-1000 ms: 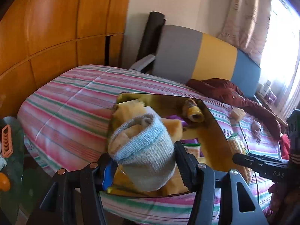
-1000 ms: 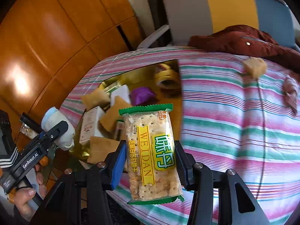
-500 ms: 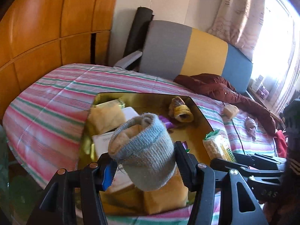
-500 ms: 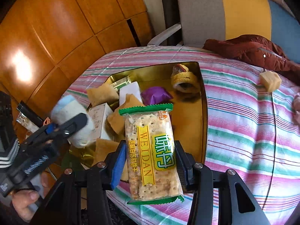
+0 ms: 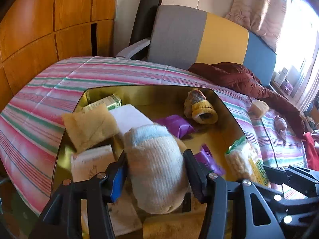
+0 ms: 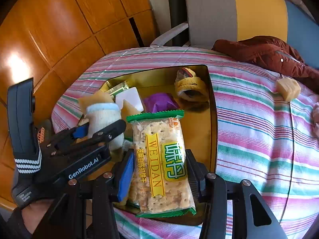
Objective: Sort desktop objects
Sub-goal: 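Lower both tools into the tray and open them to release the items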
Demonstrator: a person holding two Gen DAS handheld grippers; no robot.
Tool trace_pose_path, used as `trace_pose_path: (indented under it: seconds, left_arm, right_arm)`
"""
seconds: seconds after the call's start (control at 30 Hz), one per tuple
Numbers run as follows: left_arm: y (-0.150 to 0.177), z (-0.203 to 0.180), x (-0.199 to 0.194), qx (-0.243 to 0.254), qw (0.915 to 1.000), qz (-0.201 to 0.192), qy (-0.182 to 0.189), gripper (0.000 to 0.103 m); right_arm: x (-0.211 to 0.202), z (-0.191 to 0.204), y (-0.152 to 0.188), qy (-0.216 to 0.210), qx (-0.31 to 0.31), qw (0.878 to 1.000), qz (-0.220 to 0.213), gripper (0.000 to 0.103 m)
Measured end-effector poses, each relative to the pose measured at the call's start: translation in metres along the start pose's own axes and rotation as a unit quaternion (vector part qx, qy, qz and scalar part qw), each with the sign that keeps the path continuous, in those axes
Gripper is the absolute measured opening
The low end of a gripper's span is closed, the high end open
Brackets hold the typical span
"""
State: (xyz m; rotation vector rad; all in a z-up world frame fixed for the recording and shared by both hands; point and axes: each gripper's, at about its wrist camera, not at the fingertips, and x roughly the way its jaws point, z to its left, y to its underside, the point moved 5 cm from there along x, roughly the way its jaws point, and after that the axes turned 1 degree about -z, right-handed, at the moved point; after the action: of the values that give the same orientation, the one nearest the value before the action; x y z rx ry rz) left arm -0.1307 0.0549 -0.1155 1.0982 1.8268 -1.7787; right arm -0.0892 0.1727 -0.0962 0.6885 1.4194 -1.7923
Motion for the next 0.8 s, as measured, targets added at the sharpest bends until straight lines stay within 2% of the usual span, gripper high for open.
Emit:
trace_pose_path:
  seconds: [0.17, 0.47, 0.8]
  left_arm:
    - [-0.01, 0.0, -0.004, -0.001, 0.9998, -0.021, 0.004, 0.055]
    - [-0.012, -0.002, -0.008, -0.004, 0.9992, -0.027, 0.03, 0.059]
    - [-0.012, 0.002, -0.03, -0.007, 0.9989, -0.045, 0.01, 0.06]
  right_arm:
    - [0.007, 0.0, -0.005, 0.008, -0.007, 1.0, 0.002, 0.05]
    - [0.008, 0.002, -0.008, 0.015, -0.008, 1.0, -0.001, 0.051]
    - [0.003, 0.004, -0.006, 0.018, -0.01, 1.0, -0.006, 0.051]
